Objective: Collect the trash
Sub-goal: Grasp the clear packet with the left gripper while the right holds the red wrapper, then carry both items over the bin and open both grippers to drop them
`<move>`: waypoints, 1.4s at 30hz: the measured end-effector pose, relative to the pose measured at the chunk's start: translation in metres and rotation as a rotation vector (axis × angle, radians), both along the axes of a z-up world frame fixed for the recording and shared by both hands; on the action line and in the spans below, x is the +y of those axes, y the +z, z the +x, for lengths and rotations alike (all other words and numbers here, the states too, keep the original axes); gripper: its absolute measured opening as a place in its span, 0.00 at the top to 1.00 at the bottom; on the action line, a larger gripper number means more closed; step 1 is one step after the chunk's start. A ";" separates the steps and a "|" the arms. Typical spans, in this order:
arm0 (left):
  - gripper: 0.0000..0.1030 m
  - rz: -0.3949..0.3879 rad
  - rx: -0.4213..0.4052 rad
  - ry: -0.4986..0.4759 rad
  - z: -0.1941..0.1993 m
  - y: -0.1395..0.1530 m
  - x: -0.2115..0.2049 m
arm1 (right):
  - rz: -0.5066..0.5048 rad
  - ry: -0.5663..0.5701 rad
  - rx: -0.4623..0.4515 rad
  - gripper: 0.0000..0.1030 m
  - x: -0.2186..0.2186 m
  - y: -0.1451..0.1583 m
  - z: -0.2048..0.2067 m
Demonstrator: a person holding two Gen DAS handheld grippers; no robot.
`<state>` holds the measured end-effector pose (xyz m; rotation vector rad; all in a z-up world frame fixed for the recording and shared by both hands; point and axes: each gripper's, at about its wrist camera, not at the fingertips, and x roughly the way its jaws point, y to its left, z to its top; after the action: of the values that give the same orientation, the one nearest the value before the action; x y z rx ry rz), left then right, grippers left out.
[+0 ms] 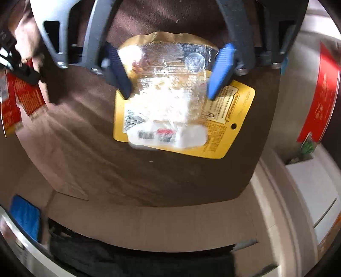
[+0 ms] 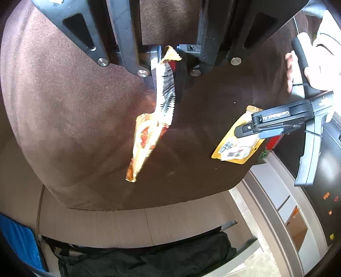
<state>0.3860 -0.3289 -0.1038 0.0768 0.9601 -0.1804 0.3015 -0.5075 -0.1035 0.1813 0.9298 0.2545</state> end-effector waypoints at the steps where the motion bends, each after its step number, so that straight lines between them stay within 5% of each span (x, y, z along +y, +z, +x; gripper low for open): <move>1: 0.58 0.001 -0.001 -0.013 0.000 0.002 0.000 | 0.000 0.002 -0.003 0.90 0.001 0.002 -0.001; 4: 0.77 -0.016 0.004 -0.046 -0.009 0.003 0.002 | -0.012 0.004 -0.018 0.90 0.007 0.010 -0.003; 14: 0.78 -0.130 0.008 -0.085 -0.083 0.038 0.092 | -0.018 0.079 -0.035 0.90 0.062 0.038 -0.021; 23: 0.77 0.004 -0.074 0.162 -0.134 0.065 0.239 | 0.012 0.296 -0.040 0.90 0.211 0.069 -0.028; 28: 0.77 -0.057 -0.030 0.225 -0.139 0.039 0.309 | 0.010 0.381 0.036 0.90 0.304 0.061 -0.019; 34: 0.77 -0.136 0.149 0.213 -0.122 -0.040 0.352 | -0.026 0.417 0.240 0.90 0.394 0.007 0.011; 42: 0.76 -0.335 0.311 0.166 -0.088 -0.119 0.375 | -0.162 0.360 0.465 0.89 0.431 -0.080 0.060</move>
<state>0.2981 0.0460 -0.2226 -0.3473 1.2276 -0.2010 0.3618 -0.0764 -0.1833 -0.0851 1.4410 0.4795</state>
